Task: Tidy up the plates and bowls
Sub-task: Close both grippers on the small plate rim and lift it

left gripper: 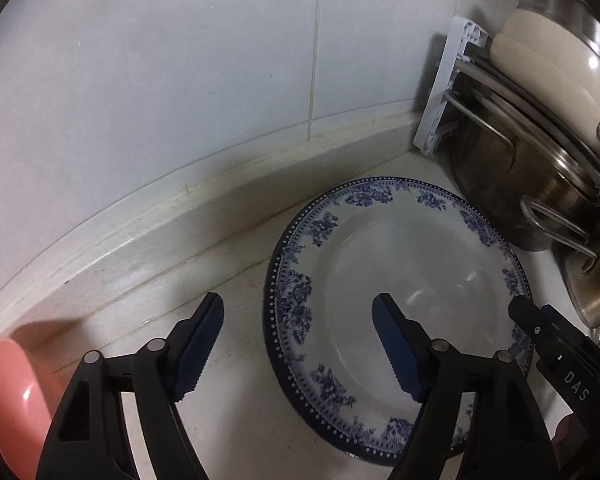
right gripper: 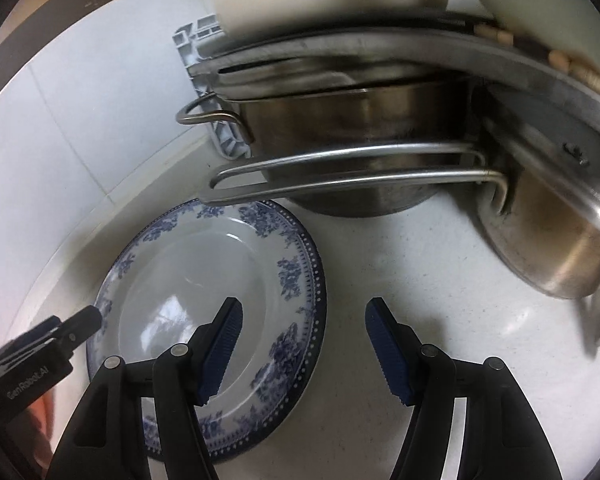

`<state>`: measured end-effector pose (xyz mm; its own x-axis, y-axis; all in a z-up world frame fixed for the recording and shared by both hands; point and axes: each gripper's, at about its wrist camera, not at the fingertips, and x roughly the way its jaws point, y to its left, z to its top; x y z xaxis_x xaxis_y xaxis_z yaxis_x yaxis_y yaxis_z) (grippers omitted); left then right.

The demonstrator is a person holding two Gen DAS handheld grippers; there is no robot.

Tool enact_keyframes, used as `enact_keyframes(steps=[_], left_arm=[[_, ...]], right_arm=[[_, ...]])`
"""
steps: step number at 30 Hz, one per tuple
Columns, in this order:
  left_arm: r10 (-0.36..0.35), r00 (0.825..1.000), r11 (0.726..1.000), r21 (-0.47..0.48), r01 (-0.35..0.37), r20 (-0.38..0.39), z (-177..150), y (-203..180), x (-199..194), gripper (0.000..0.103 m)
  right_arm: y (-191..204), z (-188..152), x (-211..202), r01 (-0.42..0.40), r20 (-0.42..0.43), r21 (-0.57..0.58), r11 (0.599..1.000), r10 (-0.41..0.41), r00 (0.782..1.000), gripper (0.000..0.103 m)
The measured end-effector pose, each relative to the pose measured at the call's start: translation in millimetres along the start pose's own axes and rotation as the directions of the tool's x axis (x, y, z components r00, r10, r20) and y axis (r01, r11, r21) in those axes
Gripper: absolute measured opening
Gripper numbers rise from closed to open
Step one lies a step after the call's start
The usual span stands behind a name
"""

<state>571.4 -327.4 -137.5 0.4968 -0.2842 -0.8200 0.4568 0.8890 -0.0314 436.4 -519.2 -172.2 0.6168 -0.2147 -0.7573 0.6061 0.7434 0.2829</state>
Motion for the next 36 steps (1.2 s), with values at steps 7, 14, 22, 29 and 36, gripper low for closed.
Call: enact_keyframes(steps=[7, 14, 22, 29, 36], left_arm=[[-0.019, 0.999, 1.000, -0.003, 0.019, -0.034, 2, 0, 14, 0.063], [-0.033, 0.998, 0.999, 0.002, 0.033, -0.054, 8, -2, 23, 0.049], [-0.002, 0.999, 1.000, -0.005, 0.002, -0.053, 5, 0, 20, 0.041], [0.011, 0.998, 0.999, -0.039, -0.013, -0.058, -6, 4, 12, 0.040], [0.017, 0.999, 0.997, -0.072, -0.020, -0.031, -18, 8, -12, 0.040]], right_arm=[[6, 0, 10, 0.007, -0.004, -0.041, 0.999, -0.007, 1.000, 0.057], [15, 5, 20, 0.000, -0.013, -0.095, 0.995, -0.002, 1.000, 0.044], [24, 6, 23, 0.037, -0.016, -0.182, 0.983, -0.041, 0.999, 0.035], [26, 1, 15, 0.022, -0.018, -0.200, 0.979, -0.026, 1.000, 0.034], [33, -8, 2, -0.001, -0.010, -0.207, 0.978, -0.001, 1.000, 0.034]])
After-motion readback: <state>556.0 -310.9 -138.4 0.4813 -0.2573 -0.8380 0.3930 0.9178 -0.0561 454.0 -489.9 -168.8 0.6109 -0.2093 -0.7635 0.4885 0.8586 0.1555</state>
